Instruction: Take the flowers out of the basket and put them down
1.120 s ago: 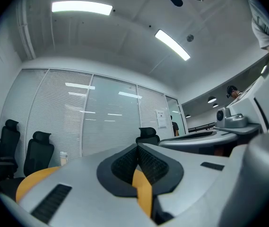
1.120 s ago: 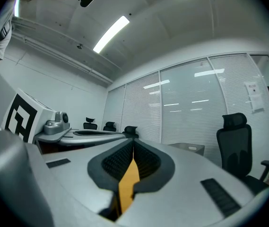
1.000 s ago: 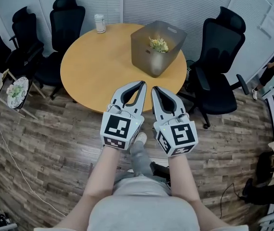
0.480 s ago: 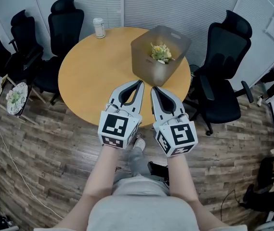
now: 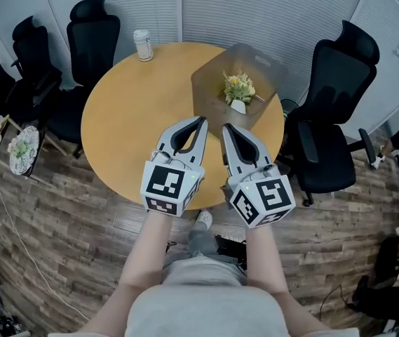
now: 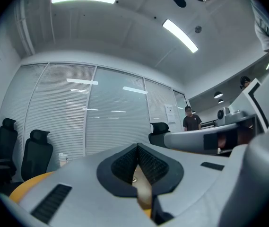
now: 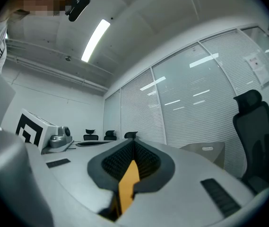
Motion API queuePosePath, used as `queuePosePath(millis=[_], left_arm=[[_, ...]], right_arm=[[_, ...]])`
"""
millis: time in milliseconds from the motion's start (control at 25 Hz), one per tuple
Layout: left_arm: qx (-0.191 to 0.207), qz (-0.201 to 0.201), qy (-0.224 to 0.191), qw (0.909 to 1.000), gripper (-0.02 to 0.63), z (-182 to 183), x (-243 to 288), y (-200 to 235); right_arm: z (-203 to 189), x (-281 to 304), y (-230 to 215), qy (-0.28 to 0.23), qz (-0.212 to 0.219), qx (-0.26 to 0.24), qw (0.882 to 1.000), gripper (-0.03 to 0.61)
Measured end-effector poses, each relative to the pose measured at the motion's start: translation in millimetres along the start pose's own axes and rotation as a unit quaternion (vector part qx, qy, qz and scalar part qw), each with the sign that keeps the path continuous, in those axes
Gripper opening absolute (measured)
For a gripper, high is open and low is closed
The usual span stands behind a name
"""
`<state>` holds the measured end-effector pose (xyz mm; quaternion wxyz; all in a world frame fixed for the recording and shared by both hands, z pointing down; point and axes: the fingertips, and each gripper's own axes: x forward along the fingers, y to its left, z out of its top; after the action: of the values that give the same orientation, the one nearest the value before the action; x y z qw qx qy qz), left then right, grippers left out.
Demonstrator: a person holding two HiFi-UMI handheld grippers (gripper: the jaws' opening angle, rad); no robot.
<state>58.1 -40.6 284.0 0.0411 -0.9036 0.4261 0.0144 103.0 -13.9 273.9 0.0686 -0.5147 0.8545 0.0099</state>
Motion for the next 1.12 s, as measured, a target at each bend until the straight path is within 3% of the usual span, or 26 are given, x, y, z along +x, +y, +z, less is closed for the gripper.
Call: queuePosePath(millis=[240,720,1120], left_arm=[[0.001,0.000,0.004,1.0000,0.003,-4.4,35.9,23.2],[0.022,-0.023,0.011,0.9994,0.003,-0.5,106.9,62.2],[0.045,-0.060,0.011,0.9971,0.003,19.0,176.3,101.4]], right_arm=[[-4.0,32.7,-28.4,0.026,-0.001,-0.060,0.998,0.026],[-9.7,93.0,-80.0,0.061,-0.028,-0.058,0.996,0.026],[-6.7,144.8,-124.1,0.069,-0.023,-0.044,0.996,0.025]])
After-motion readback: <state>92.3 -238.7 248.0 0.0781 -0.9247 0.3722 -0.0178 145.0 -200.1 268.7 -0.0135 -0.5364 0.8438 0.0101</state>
